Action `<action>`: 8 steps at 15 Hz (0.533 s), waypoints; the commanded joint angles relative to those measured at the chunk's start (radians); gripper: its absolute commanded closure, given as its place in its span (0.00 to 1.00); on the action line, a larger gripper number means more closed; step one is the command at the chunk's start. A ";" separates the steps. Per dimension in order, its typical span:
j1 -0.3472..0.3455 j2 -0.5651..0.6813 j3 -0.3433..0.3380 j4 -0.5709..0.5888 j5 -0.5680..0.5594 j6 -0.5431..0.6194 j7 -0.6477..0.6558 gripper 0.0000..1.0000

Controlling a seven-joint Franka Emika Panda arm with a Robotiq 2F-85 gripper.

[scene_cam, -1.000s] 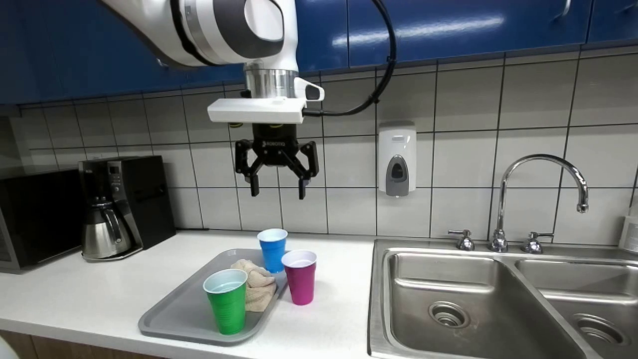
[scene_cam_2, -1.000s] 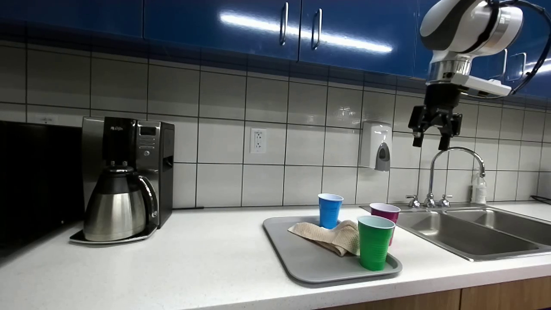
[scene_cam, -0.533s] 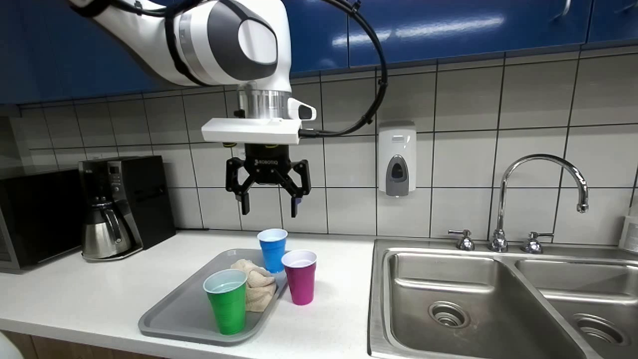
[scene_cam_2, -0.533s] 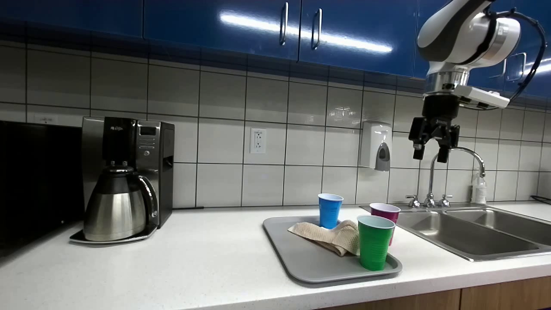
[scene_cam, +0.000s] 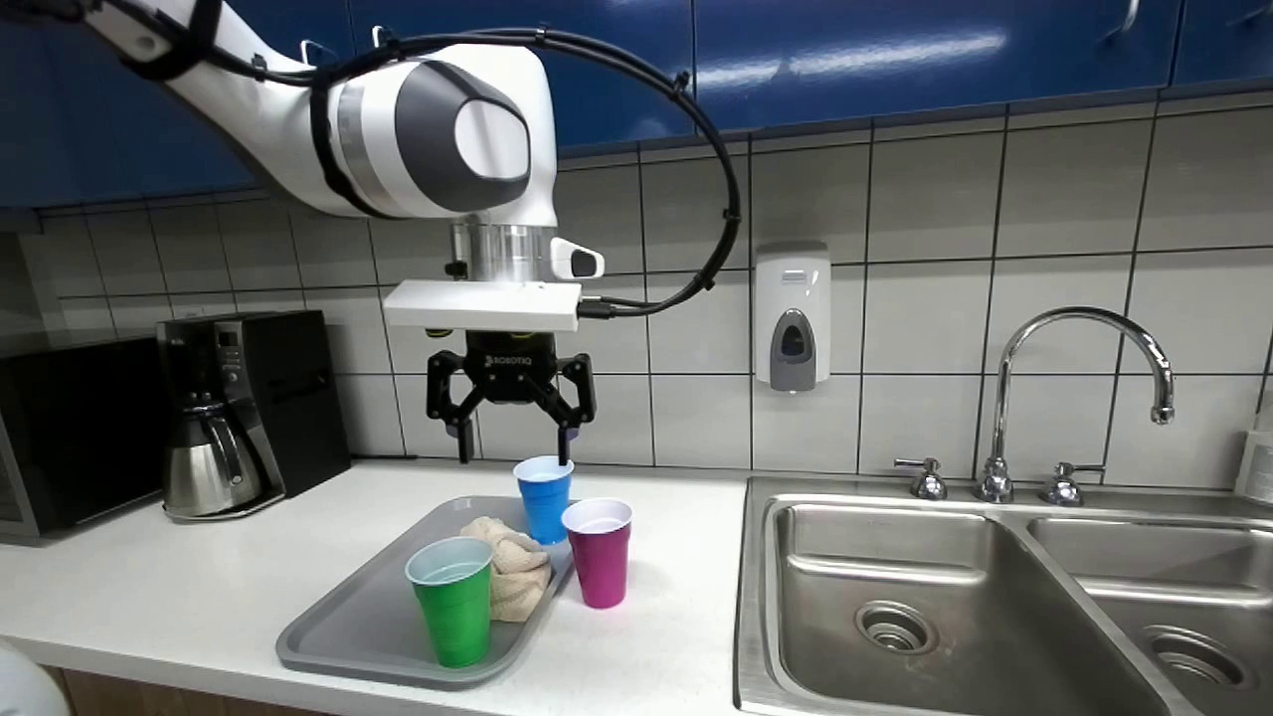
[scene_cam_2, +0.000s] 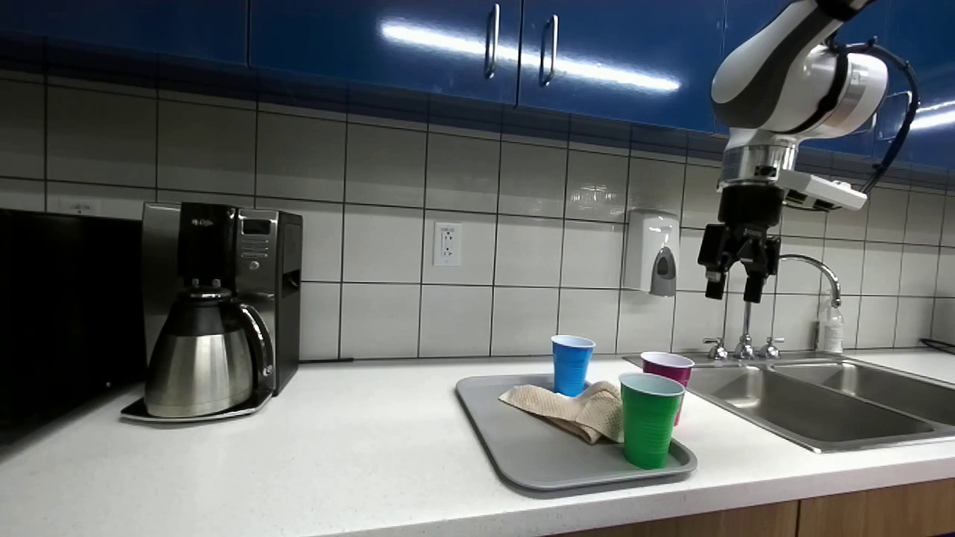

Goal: Pick up the green cup and put it on the kitchen counter, pick up the blue cup and put it on the kitchen counter

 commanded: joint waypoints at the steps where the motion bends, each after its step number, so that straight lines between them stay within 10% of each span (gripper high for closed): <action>1: 0.009 0.011 0.020 -0.042 -0.012 0.070 -0.027 0.00; 8: 0.028 0.093 0.046 -0.104 -0.019 0.251 -0.012 0.00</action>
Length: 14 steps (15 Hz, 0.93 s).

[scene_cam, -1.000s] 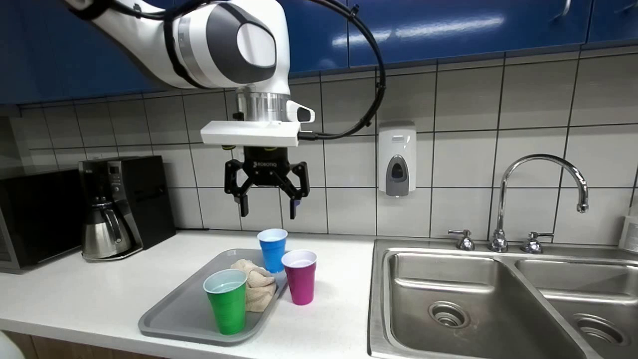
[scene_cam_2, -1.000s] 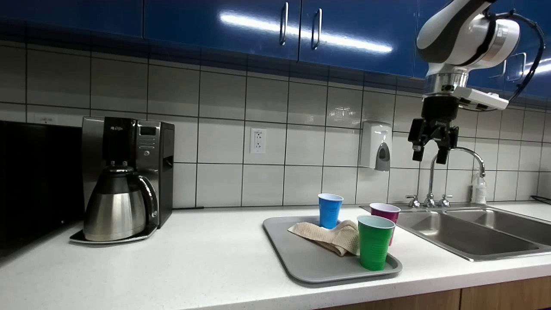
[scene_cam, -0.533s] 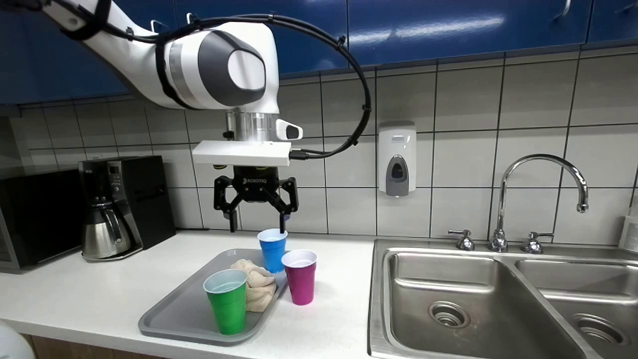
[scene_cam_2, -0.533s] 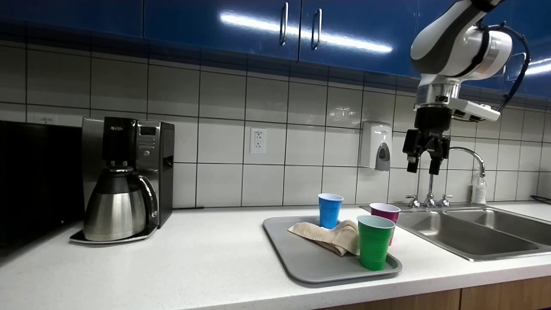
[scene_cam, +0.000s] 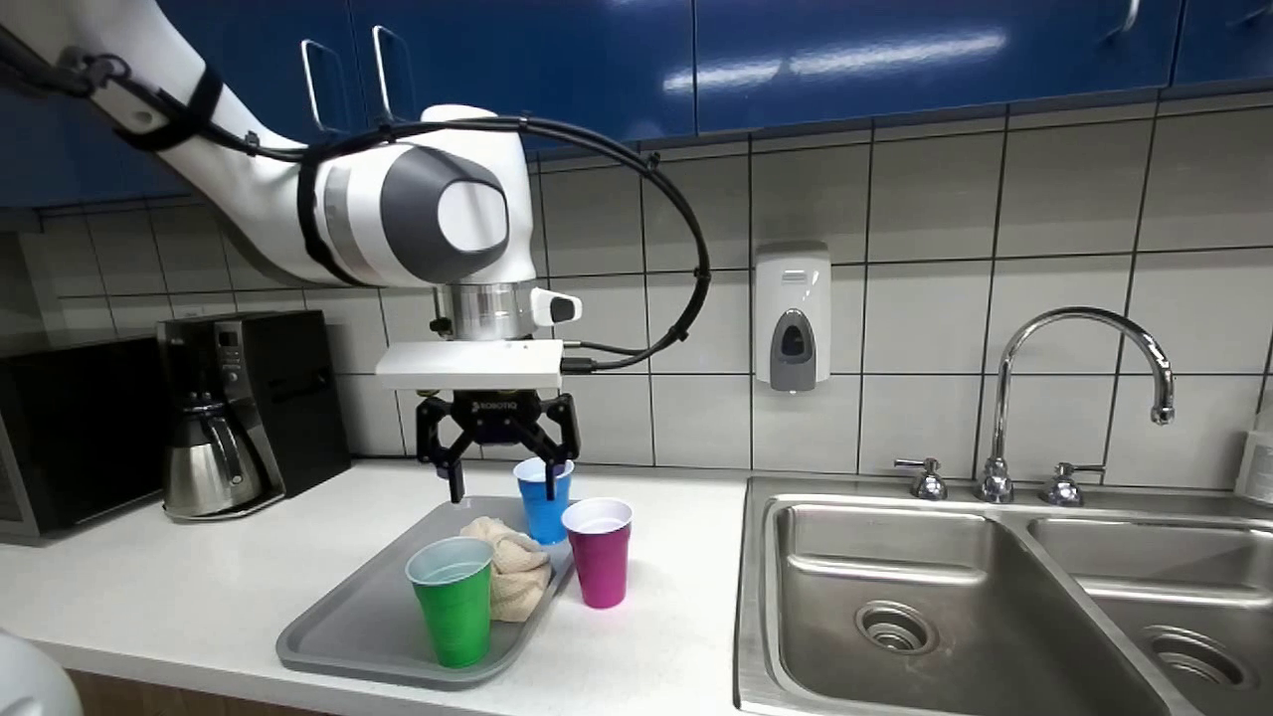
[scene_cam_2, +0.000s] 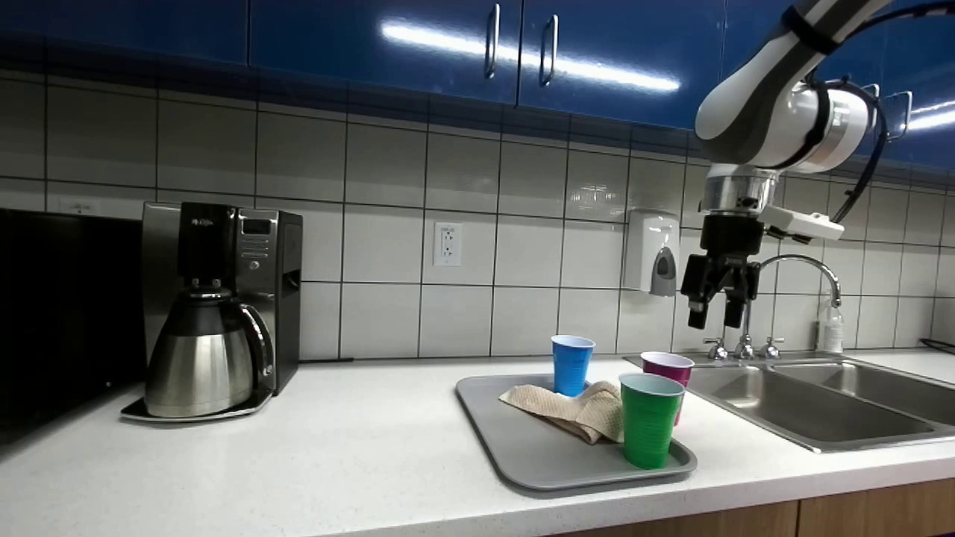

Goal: Pick up the green cup and put it on the kitchen counter, pick up the blue cup and put it on the kitchen counter

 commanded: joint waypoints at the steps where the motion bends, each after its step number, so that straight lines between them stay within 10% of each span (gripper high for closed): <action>1: 0.000 0.053 0.024 -0.030 -0.020 0.109 -0.004 0.00; 14: 0.014 0.216 0.088 -0.057 -0.019 0.304 0.021 0.00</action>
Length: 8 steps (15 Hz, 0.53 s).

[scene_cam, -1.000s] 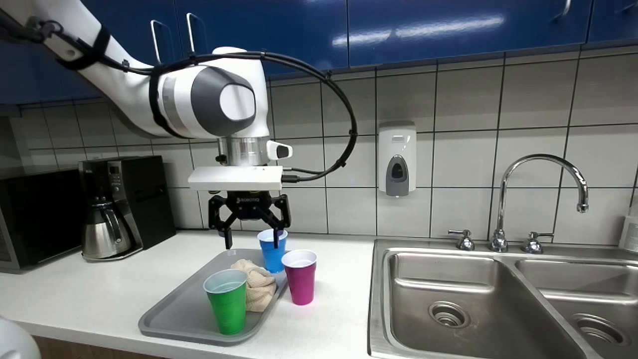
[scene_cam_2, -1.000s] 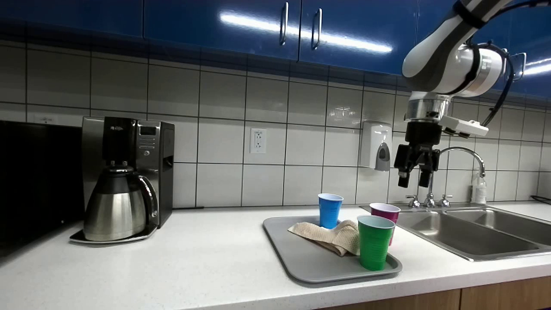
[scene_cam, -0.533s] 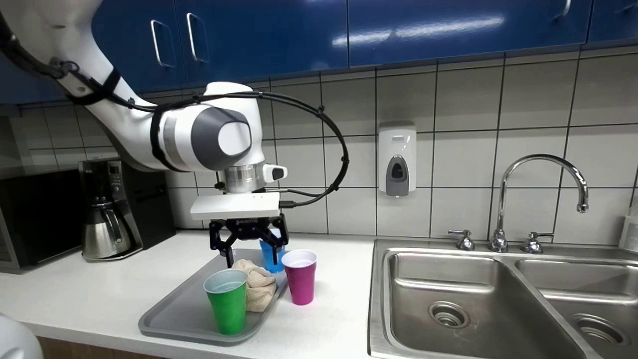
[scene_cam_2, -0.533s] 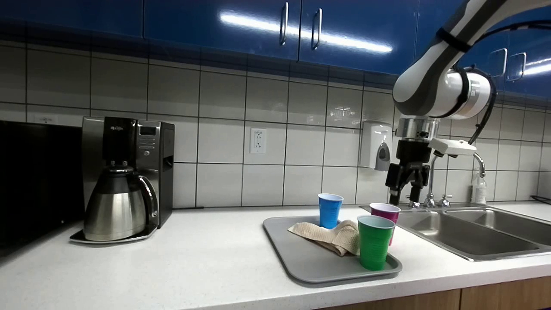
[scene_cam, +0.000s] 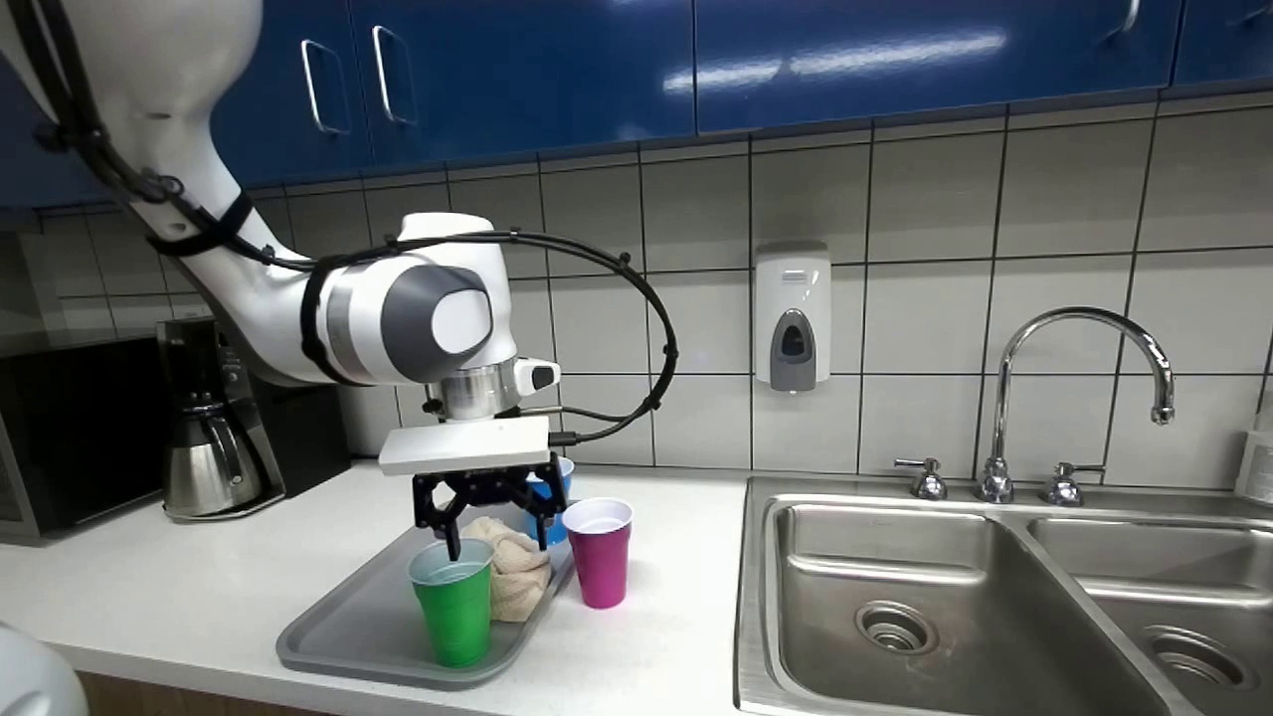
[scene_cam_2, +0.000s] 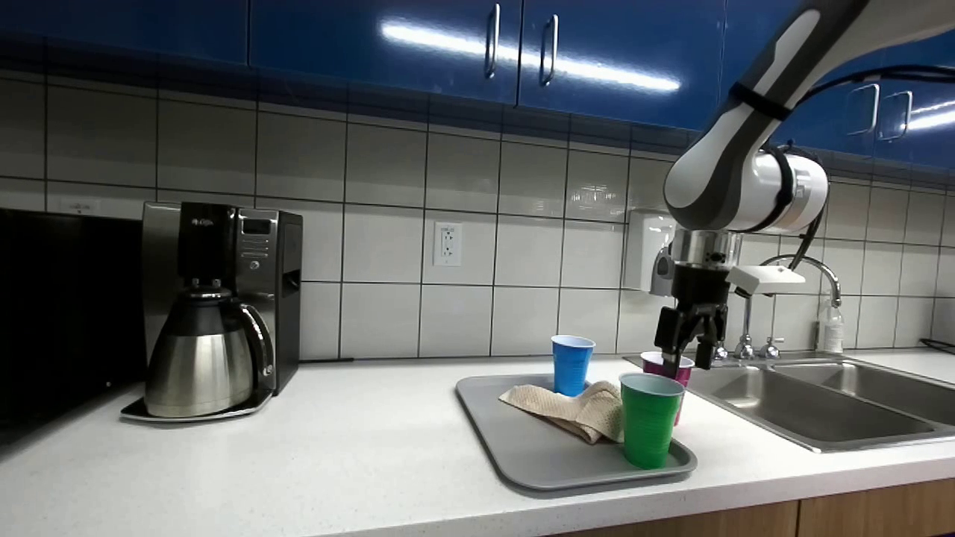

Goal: Pick up the green cup and put it on the kitchen counter, pick up the blue cup and put it on the kitchen counter

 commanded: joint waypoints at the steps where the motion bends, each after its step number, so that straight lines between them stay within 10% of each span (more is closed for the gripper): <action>1: -0.001 0.026 0.024 -0.008 -0.016 0.043 0.021 0.00; 7: 0.000 0.052 0.037 -0.014 -0.007 0.075 0.022 0.00; 8: -0.001 0.055 0.037 -0.016 -0.007 0.080 0.022 0.25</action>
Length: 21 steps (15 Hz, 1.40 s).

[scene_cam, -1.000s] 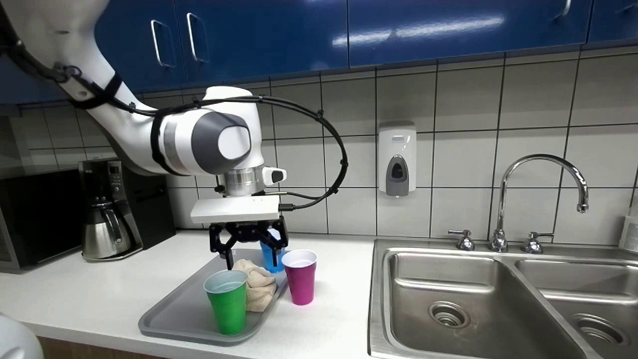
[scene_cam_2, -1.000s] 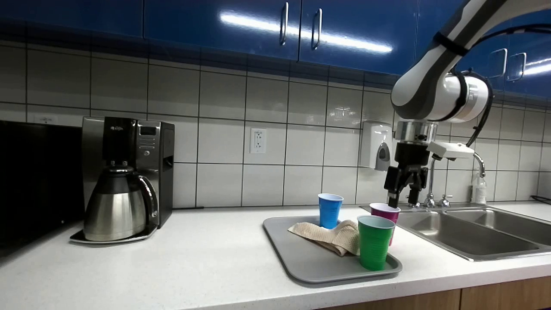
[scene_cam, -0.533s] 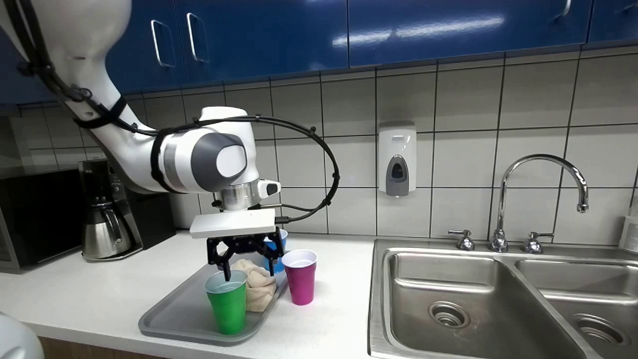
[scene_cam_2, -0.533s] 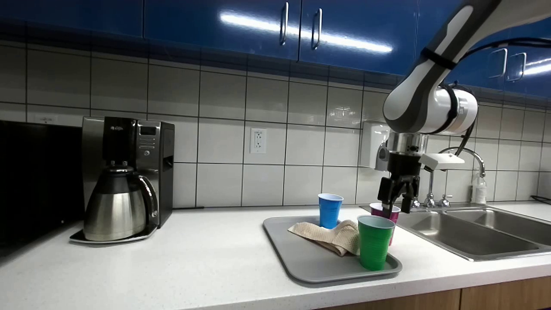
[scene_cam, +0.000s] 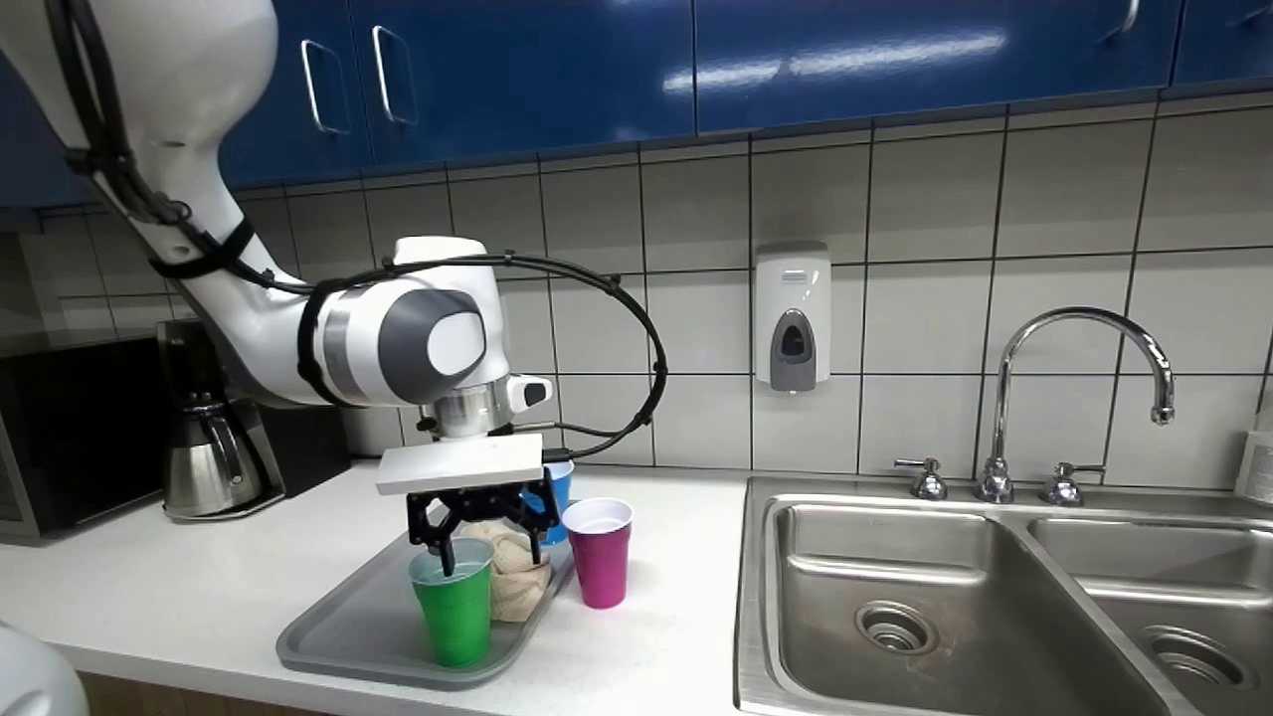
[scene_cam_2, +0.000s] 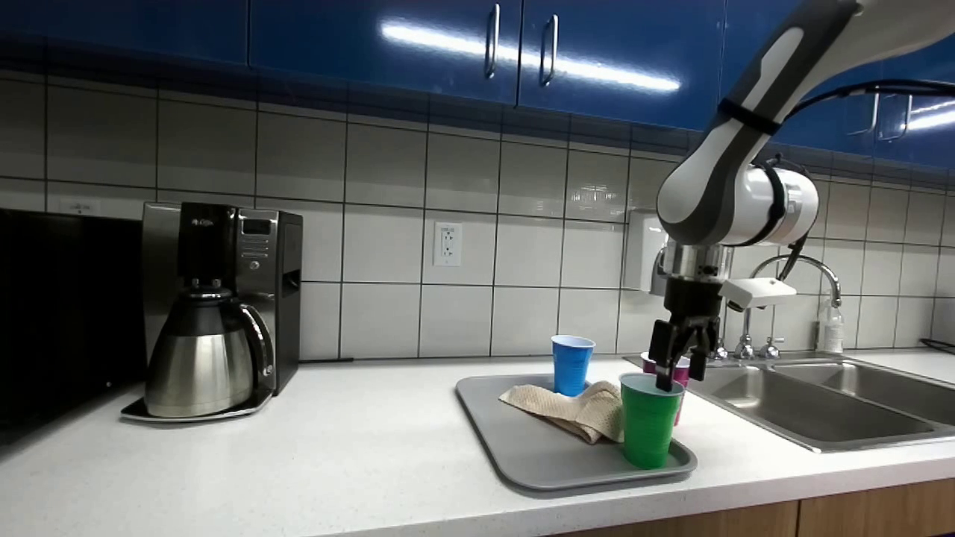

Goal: Pick up the green cup and put it on the kitchen counter, pick up the blue cup and put it on the kitchen counter

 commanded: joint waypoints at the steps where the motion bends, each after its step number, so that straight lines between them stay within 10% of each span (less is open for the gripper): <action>1: -0.002 0.006 0.012 -0.013 -0.003 0.038 0.021 0.26; 11: -0.001 0.003 0.003 -0.020 0.024 0.039 0.004 0.99; 21: 0.005 -0.052 -0.009 -0.016 0.080 0.010 -0.008 0.99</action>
